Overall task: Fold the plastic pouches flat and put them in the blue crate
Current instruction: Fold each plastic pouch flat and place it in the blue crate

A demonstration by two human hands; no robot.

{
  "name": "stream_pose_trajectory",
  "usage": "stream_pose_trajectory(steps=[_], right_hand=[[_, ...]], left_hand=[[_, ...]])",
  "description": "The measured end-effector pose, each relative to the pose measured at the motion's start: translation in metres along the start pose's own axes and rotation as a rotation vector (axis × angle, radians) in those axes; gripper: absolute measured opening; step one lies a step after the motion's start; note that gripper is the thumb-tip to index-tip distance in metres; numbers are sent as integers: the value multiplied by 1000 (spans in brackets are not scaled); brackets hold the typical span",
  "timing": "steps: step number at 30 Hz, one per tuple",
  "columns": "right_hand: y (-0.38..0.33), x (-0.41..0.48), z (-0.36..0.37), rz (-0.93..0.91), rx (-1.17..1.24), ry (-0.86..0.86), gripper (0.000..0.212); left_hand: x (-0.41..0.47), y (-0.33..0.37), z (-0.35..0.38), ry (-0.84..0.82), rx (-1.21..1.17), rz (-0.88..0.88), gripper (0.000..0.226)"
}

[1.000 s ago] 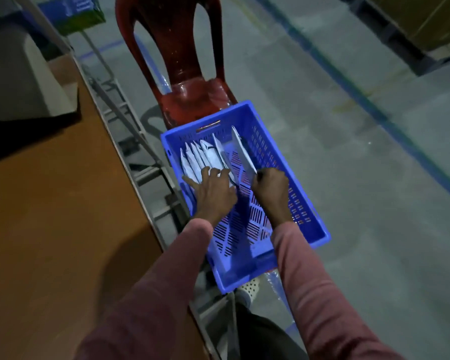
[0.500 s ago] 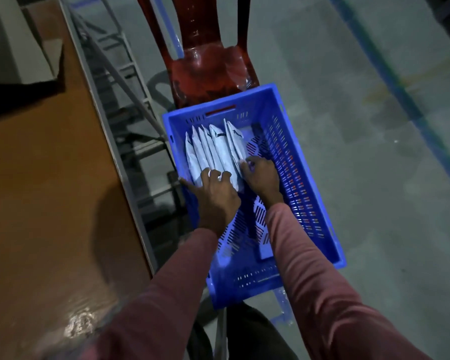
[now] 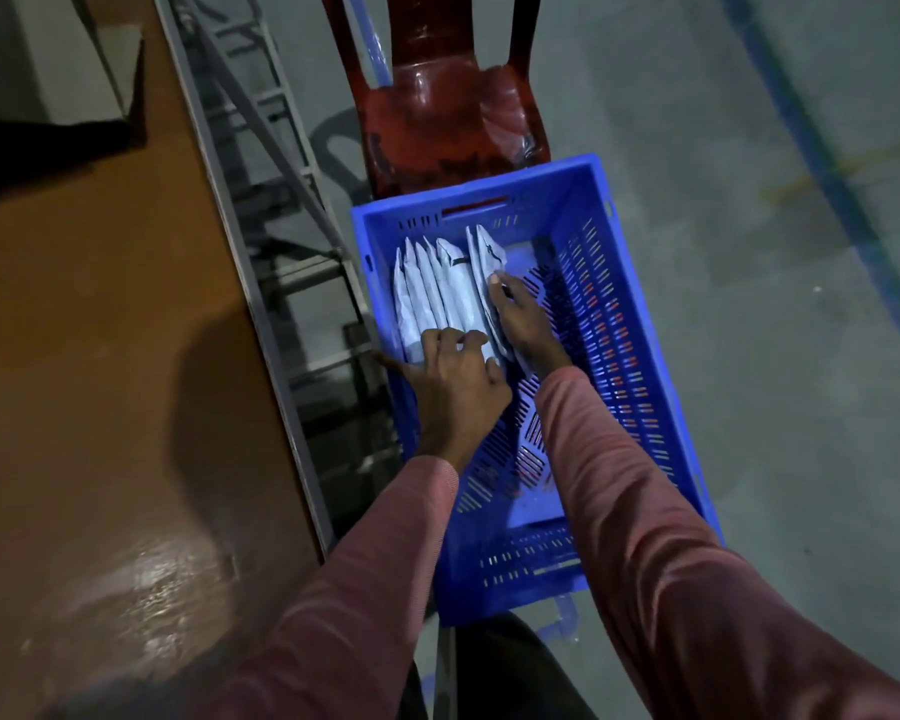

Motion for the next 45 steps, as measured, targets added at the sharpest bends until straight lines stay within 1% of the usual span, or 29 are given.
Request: stream_pose_trajectory(steps=[4, 7, 9, 10, 13, 15, 18, 20, 22, 23, 25, 29, 34, 39, 45], right_hand=[[-10, -6, -4, -17, 24, 3, 54], [-14, -7, 0, -22, 24, -27, 58], [-16, -13, -2, -27, -6, -10, 57], [-17, -18, -7, -29, -41, 25, 56], [-27, -42, -29, -169, -177, 166, 44], [-29, -62, -41, -237, -253, 227, 44], [-32, -101, -53, -337, -368, 243, 38], [-38, -134, -57, -390, -440, 246, 36], [-46, -164, -56, -415, -486, 232, 35], [-50, -178, -53, -412, -496, 218, 34], [-64, -209, -44, -427, -512, 208, 30], [-101, -274, -10, -542, -567, 219, 28], [-140, -331, 44, -629, -669, 205, 22], [-166, -384, 103, -717, -640, 202, 24], [-187, -449, 222, -821, -592, 84, 22]], left_hand=[[1, 0, 1, -61, -20, -13, 30], [0, -1, 2, -88, -19, -20, 31], [0, -1, 3, -99, -15, -21, 30], [0, -1, 2, -102, -15, -23, 29], [-1, -1, -3, -110, -29, -37, 29], [-2, -2, -6, -136, -41, -57, 30], [-9, -1, -17, -217, -39, -69, 31], [-16, -2, -31, -242, -83, -29, 34], [-26, -4, -58, -202, -196, 77, 37], [-34, -8, -74, -157, -247, 133, 35], [-49, -19, -111, -46, -277, 227, 30], [-92, -52, -187, 175, -299, 284, 29], [-161, -114, -238, 292, -316, 172, 22], [-227, -190, -264, 309, -330, 63, 19], [-300, -299, -296, 356, -330, -53, 21]])
Point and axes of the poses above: each hand's wrist, its own x-axis towards the middle knuckle, its own z-axis out of the palm, y = z × x, the point moved 8 cm from there along x, towards the middle knuckle, and after that the axes turned 4 degrees about -y, right-handed, at the moved point
